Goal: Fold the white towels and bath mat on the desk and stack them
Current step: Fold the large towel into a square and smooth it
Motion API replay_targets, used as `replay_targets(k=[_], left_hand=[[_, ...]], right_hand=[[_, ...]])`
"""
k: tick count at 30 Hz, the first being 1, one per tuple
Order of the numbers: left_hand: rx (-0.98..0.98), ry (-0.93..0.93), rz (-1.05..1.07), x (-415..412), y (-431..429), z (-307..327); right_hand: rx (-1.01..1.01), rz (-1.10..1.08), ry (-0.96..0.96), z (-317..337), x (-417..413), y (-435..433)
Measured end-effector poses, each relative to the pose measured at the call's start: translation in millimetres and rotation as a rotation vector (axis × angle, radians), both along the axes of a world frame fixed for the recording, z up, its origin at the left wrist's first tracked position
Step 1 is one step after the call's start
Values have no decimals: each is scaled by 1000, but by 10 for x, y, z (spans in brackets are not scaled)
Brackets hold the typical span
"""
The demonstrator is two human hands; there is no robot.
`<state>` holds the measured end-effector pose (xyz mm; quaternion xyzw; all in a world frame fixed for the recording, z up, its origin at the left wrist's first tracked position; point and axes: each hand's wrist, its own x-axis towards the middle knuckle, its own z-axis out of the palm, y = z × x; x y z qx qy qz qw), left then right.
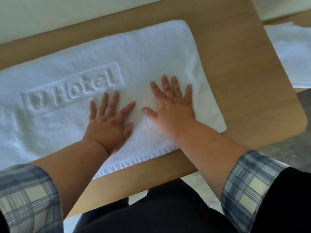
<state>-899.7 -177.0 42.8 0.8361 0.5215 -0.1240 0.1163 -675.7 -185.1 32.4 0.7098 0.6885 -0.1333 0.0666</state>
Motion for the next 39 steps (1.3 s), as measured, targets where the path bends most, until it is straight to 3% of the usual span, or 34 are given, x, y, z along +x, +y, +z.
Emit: replay_targets(k=[6,11,14,22,28,31,35,39], left_hand=[[23,13,-12,-33,-10,-16],[25,33,7,-8,-15,-4],[3,37,32,-10,-30,-1],[-104,80,32,-200,-412,88],[-248,89,-164,-354,-498,407],[-314,63,-183,-476,-576,589],[-353,80,-168,-473,-735,732],[-381,87,-125,-154,-666,879]], right_hand=[[-80,-453,91,96,786,198],[61,56,149,92,-9,64],[-5,85,83,16,51,-155],[-5,-402,79,23,808,-592],[161,-853,439,344,644,-477],[32,-985,533,525,768,-387],[-237,-916,491,685,1006,-261],[-433,-944,755,749,1131,-140]])
